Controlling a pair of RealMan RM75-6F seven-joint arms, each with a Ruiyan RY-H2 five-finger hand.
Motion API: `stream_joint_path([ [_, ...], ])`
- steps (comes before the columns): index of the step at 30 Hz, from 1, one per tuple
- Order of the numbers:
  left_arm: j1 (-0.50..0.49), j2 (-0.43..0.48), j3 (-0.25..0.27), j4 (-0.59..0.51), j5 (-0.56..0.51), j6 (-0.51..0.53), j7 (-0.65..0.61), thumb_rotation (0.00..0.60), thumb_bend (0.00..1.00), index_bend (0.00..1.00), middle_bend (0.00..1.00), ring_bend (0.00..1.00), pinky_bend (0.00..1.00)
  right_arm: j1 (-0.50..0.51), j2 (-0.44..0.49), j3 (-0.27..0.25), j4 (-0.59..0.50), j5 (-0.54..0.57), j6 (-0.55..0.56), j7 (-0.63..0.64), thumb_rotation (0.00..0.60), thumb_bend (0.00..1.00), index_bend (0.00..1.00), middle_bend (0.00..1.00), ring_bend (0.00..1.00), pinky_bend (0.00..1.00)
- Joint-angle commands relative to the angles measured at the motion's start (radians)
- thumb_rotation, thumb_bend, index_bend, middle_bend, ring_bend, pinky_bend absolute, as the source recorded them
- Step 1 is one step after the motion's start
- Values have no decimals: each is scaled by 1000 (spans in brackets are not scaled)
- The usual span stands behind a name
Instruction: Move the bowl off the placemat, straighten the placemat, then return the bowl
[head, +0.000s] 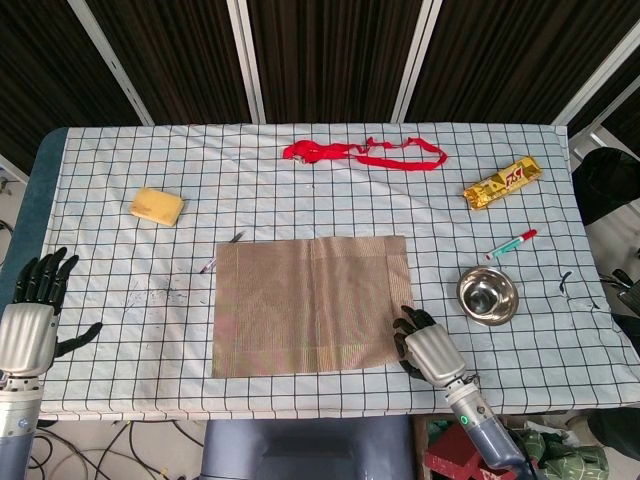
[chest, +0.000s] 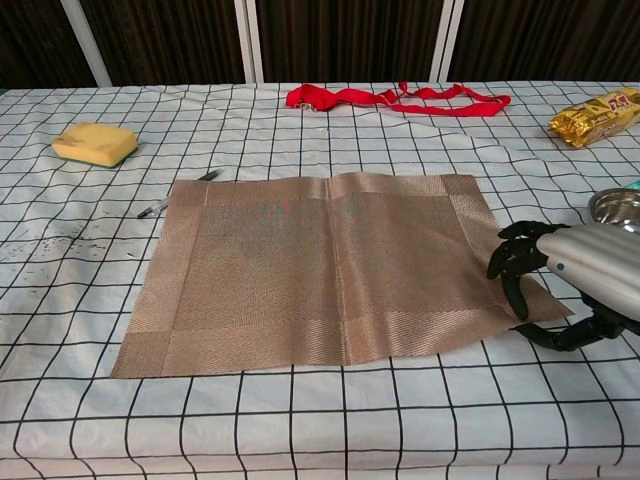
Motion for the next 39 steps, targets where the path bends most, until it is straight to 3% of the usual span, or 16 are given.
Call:
stream_joint_path([
  [1,0,0,0,0,0,0,-1,600,37,57,0,0,0,-2,0,-1,0,0,1,-1,600,453,660,288,100,174],
  [6,1,2,0,1,2,2,-2,600,37,57,0,0,0,-9,1,-8,0,-4,3,-4,600,442,630,260,99,174],
  [7,1,2,0,1,2,1,-2,600,37,57,0,0,0,-11,1,-9,1,-5,3,-6,600,427,586,236,95,174],
  [9,1,2,0,1,2,2,-2,600,37,57,0,0,0,-13,2,-10,1,-5,3,-12,600,347,359,141,71,174],
  [11,2,2,0,1,2,2,-2,600,37,57,0,0,0,-19,7,-12,-7,1,4,-33,600,281,208,81,52,174],
  [15,2,4,2,-1,3,1,-5,600,37,57,0,0,0,-33,24,-18,-42,9,10,-62,600,197,108,31,33,173],
  [25,3,6,4,-2,8,3,-4,600,37,57,0,0,0,-74,114,-38,-162,-19,72,-95,600,158,89,23,26,173],
  [29,3,4,5,-2,9,3,-3,600,37,57,0,0,0,-74,128,5,-182,8,90,-106,600,157,118,29,28,173],
  [35,4,3,3,0,9,7,-3,600,37,57,0,0,0,-60,130,96,-183,119,80,-144,600,159,345,85,47,173],
  [39,3,3,2,1,8,5,-3,600,37,57,0,0,0,-48,121,146,-159,202,62,-185,600,159,388,112,65,173],
])
